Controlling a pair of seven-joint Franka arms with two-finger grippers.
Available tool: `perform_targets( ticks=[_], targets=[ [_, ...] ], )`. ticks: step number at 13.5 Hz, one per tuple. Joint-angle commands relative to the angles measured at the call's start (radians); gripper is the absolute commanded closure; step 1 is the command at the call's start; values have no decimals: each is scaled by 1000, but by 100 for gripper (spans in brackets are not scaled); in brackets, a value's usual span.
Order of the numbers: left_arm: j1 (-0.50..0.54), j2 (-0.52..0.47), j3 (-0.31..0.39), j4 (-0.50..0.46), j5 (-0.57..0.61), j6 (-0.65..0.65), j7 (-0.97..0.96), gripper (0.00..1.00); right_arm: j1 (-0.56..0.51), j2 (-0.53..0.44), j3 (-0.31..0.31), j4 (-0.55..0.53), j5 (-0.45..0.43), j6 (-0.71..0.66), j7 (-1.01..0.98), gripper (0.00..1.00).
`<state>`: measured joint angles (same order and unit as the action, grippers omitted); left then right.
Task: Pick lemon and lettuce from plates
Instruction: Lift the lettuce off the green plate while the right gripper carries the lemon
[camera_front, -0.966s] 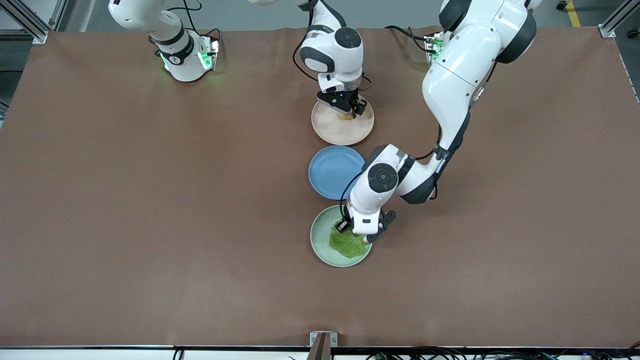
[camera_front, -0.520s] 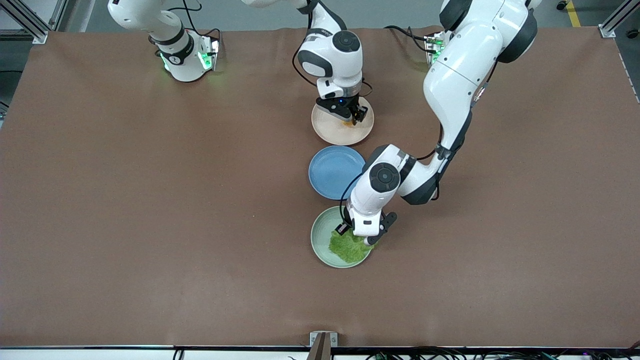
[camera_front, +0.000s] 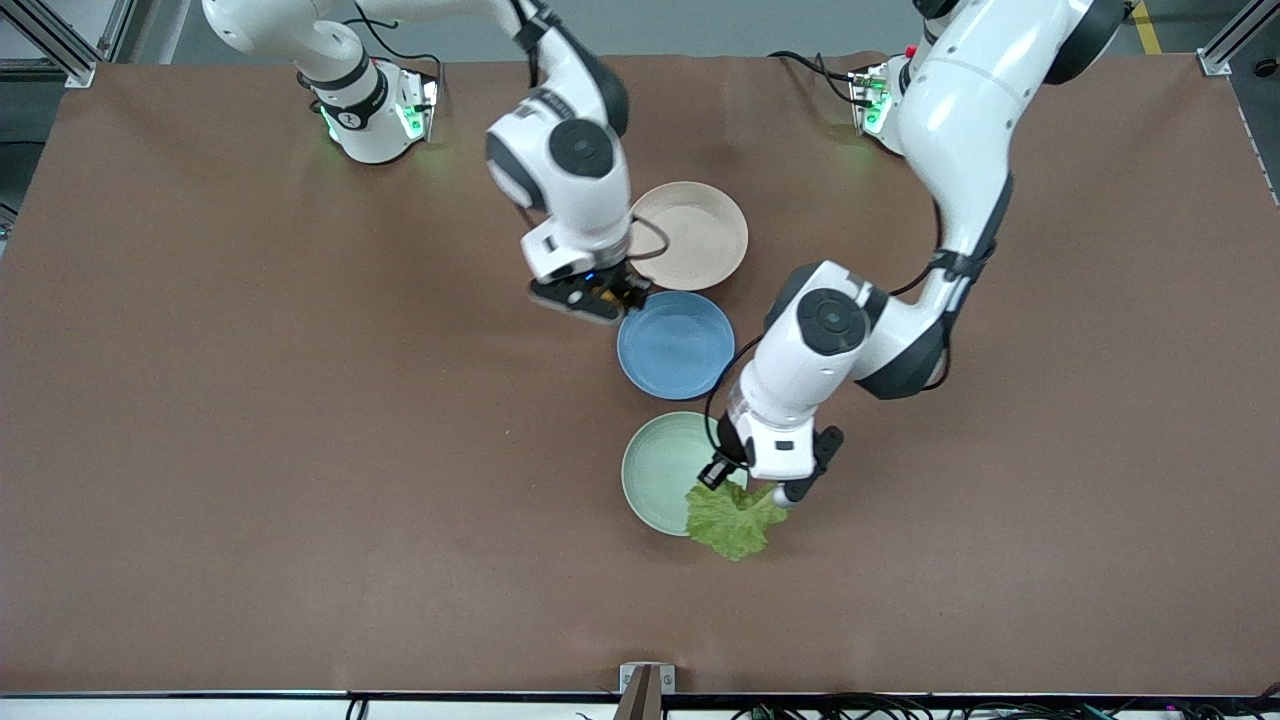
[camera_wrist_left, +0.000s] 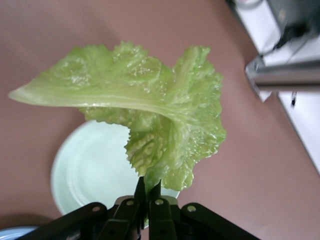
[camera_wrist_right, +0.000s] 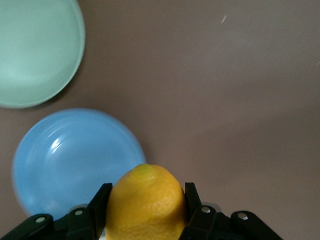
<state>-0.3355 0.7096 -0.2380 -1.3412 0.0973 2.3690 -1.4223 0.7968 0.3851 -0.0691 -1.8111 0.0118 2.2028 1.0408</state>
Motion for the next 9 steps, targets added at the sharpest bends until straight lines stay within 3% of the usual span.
perform_targets(
  ticks=[1,3,5,9],
  targets=[
    [80,-143,-35,-125,1,-111,12,99,-184,-104,25,-147,-4,9,-274,99],
    [180,-241,-85,-267,-2,-142,112,99,-302,-127,25,-184,-3,5,-455,98],
    [318,-315,-179,-411,-2,-134,201,99,-407,-143,25,-223,-3,15,-603,98],
    [628,-392,-392,-660,-2,-27,350,99,-505,-170,25,-286,-3,44,-743,98]
  ],
)
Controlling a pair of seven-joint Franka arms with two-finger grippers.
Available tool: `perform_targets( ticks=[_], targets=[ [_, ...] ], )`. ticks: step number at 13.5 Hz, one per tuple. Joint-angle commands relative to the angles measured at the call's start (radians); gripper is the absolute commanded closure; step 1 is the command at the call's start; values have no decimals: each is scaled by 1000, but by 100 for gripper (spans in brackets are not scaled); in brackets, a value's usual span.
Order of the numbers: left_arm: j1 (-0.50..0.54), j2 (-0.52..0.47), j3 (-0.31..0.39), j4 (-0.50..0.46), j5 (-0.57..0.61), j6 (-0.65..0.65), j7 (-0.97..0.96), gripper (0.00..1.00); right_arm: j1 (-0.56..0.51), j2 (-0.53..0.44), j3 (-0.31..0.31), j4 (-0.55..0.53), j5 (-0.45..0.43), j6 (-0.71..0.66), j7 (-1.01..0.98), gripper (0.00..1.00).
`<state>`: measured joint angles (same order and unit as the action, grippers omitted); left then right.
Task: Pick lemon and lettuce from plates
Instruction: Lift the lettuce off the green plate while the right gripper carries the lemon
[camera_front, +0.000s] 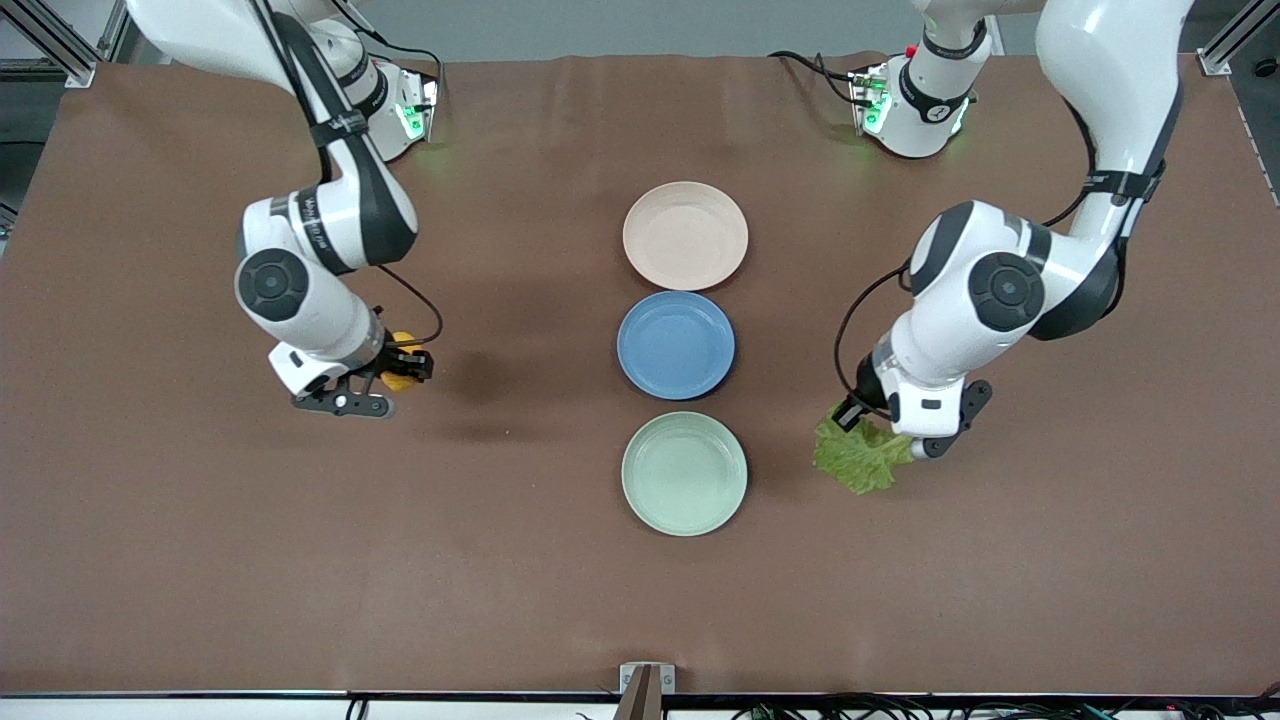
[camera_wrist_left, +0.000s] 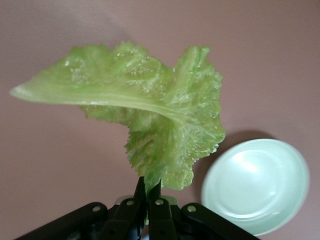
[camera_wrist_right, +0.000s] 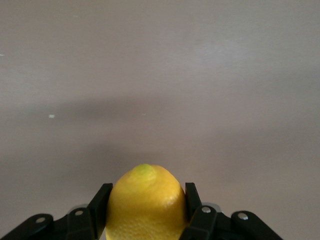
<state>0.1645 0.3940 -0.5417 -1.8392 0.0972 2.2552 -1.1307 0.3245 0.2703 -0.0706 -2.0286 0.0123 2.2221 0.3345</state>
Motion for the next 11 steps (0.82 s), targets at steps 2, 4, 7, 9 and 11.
perform_targets(
  ticks=[2,4,7,9,11],
  targets=[
    [246,-95,-161,-282,-2,173,130,99,-67,-57,26,-105,-3,71,-81,98],
    [314,-102,-181,-381,-1,254,212,99,-120,-52,26,-149,-3,150,-179,98],
    [368,-103,-179,-475,2,340,293,99,-186,-36,28,-212,1,267,-311,98],
    [398,-92,-178,-499,9,342,353,99,-200,0,29,-220,26,292,-356,98],
    [423,-70,-175,-505,10,343,416,99,-216,39,29,-219,87,312,-467,97]
  ],
)
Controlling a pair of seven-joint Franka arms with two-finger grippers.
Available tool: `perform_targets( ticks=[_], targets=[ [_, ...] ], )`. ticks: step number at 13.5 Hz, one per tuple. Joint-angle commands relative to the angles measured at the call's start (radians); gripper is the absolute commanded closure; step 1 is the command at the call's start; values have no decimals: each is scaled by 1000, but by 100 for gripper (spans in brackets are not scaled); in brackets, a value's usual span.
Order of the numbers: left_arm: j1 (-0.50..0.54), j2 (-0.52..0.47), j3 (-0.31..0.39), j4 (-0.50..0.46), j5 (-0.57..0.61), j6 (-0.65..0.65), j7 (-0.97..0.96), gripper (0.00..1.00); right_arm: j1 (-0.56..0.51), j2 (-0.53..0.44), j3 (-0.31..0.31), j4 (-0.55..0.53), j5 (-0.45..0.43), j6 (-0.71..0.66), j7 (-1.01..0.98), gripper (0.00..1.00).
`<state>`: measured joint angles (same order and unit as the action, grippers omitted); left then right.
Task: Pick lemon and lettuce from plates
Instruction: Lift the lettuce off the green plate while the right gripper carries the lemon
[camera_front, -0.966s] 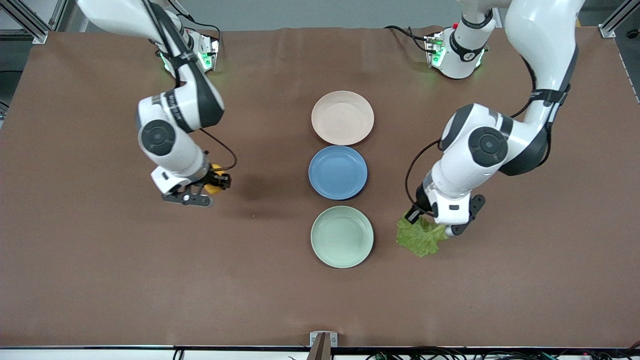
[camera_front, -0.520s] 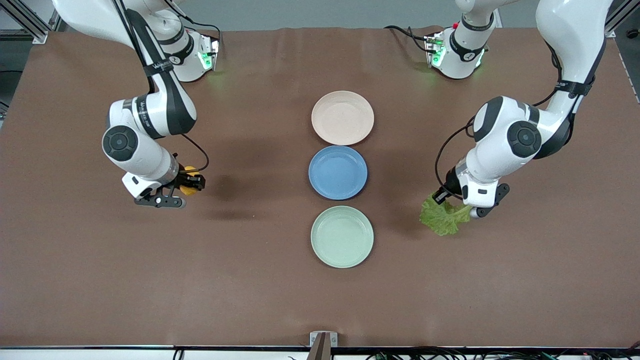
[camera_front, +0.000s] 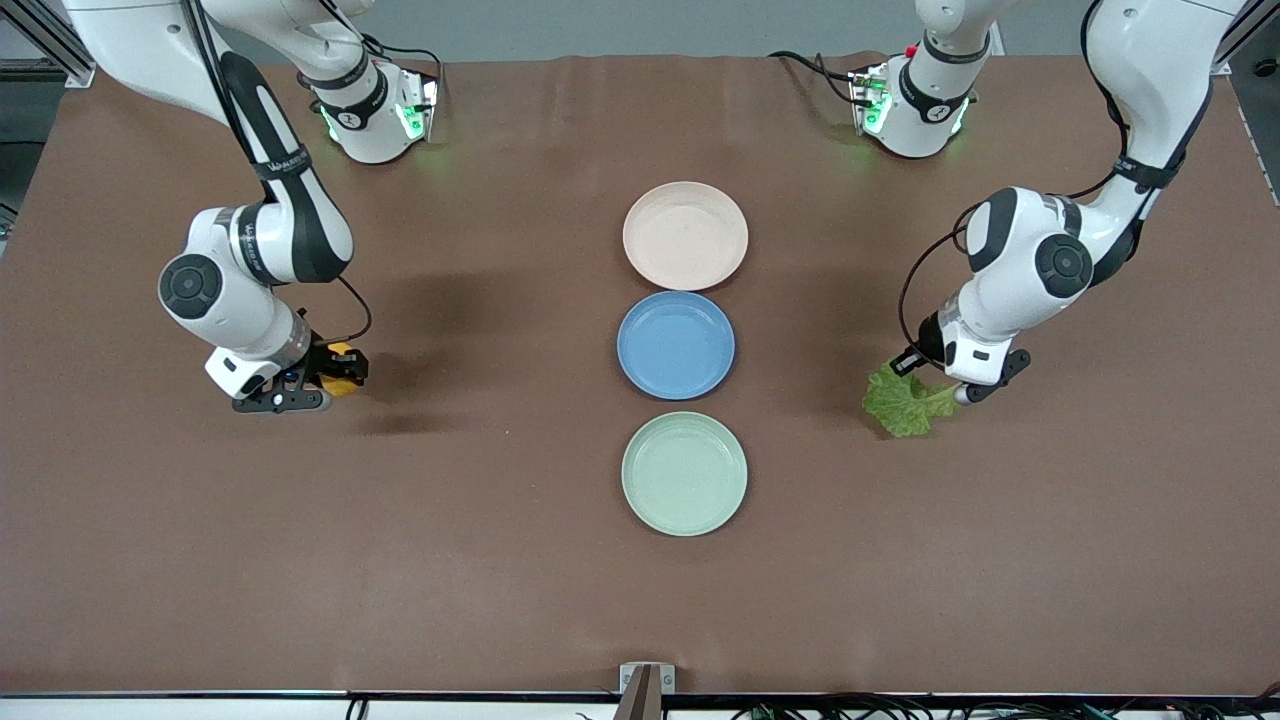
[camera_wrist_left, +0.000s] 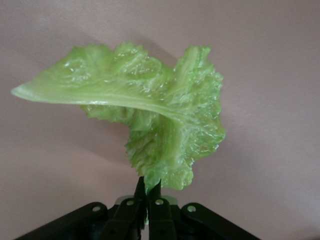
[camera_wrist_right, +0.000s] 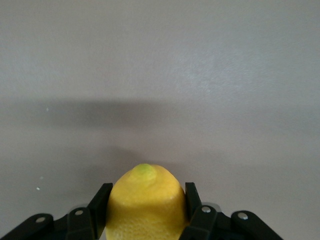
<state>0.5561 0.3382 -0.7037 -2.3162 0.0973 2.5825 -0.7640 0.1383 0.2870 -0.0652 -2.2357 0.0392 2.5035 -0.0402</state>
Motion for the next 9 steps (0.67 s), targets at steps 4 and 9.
perform_targets(
  ticks=[4,9],
  targets=[
    [80,45,-10,-23,120,34,78,96,-46,69,22,-15,195,41,-245,97],
    [85,36,-10,7,130,21,109,12,-48,92,22,-8,200,55,-244,97]
  ],
)
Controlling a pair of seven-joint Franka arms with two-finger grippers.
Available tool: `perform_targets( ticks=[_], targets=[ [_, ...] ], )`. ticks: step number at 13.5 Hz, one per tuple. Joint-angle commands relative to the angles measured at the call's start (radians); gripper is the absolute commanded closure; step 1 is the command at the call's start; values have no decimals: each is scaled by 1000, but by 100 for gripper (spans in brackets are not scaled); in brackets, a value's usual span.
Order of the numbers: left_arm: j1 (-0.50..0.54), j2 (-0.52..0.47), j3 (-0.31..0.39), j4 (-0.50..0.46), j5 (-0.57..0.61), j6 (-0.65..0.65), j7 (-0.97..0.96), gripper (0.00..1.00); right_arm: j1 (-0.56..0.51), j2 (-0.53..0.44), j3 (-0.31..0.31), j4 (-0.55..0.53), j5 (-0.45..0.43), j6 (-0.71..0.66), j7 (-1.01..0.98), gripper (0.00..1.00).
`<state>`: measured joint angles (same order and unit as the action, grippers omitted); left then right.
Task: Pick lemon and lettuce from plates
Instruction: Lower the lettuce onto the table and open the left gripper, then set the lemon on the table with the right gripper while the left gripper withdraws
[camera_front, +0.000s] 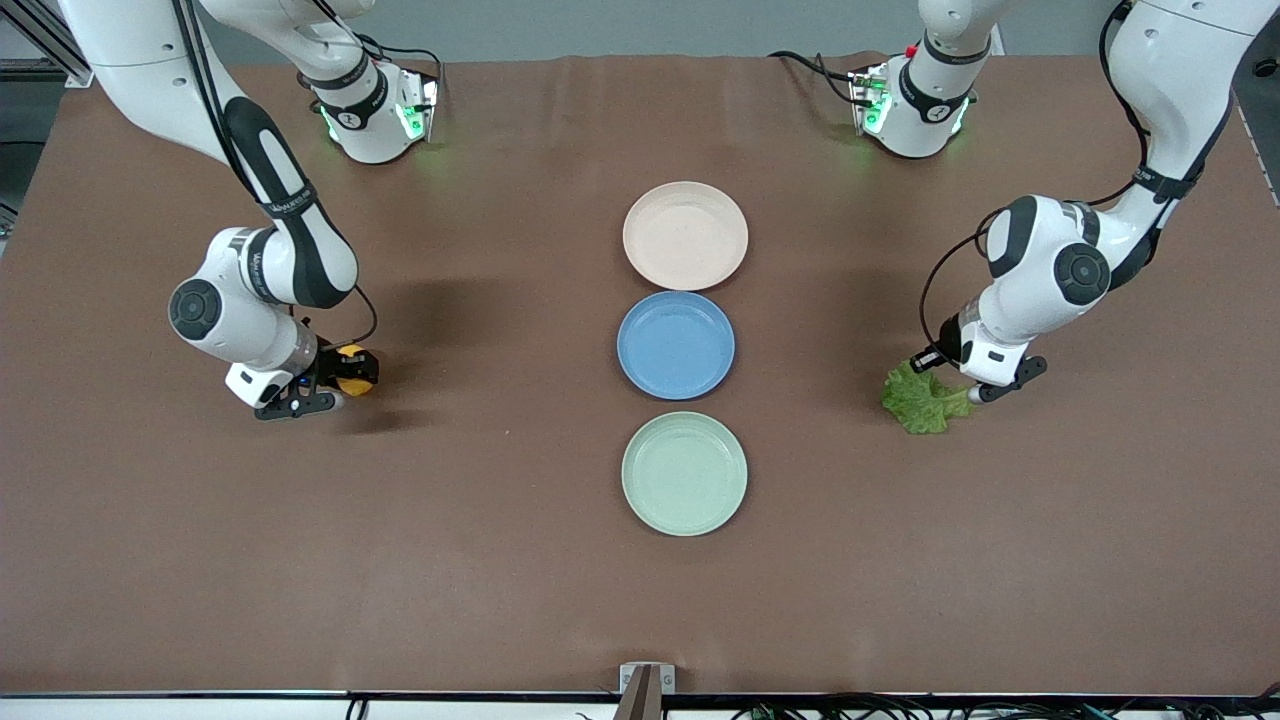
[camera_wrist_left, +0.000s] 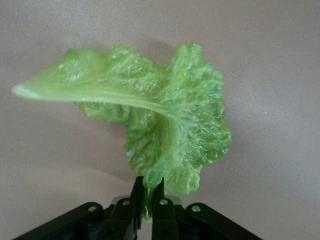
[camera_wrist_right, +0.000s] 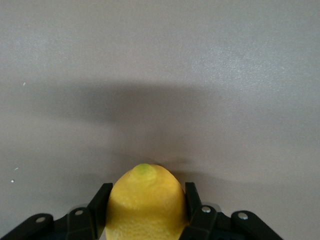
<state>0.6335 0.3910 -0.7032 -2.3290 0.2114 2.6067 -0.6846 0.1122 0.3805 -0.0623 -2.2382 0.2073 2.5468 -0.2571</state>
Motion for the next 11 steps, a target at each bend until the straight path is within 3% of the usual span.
perform_targets(
  ticks=[1,2,3,6,8,11],
  targets=[
    [8,-24,-13,48,16,-38,42,1,-23,0,19,-5,32,12,-27,88],
    [8,-44,-15,92,17,-112,49,1,-25,3,19,-1,32,12,-30,54],
    [8,-49,-19,150,20,-216,66,1,-28,3,19,2,32,10,-30,1],
    [11,-83,-42,324,13,-541,205,1,-32,-3,18,44,32,-41,-28,0],
    [14,-151,-42,400,-24,-692,336,1,-34,-18,15,147,29,-196,-21,0],
    [76,-273,-39,509,-182,-879,518,1,-66,-25,10,319,12,-411,-22,0]
  ],
)
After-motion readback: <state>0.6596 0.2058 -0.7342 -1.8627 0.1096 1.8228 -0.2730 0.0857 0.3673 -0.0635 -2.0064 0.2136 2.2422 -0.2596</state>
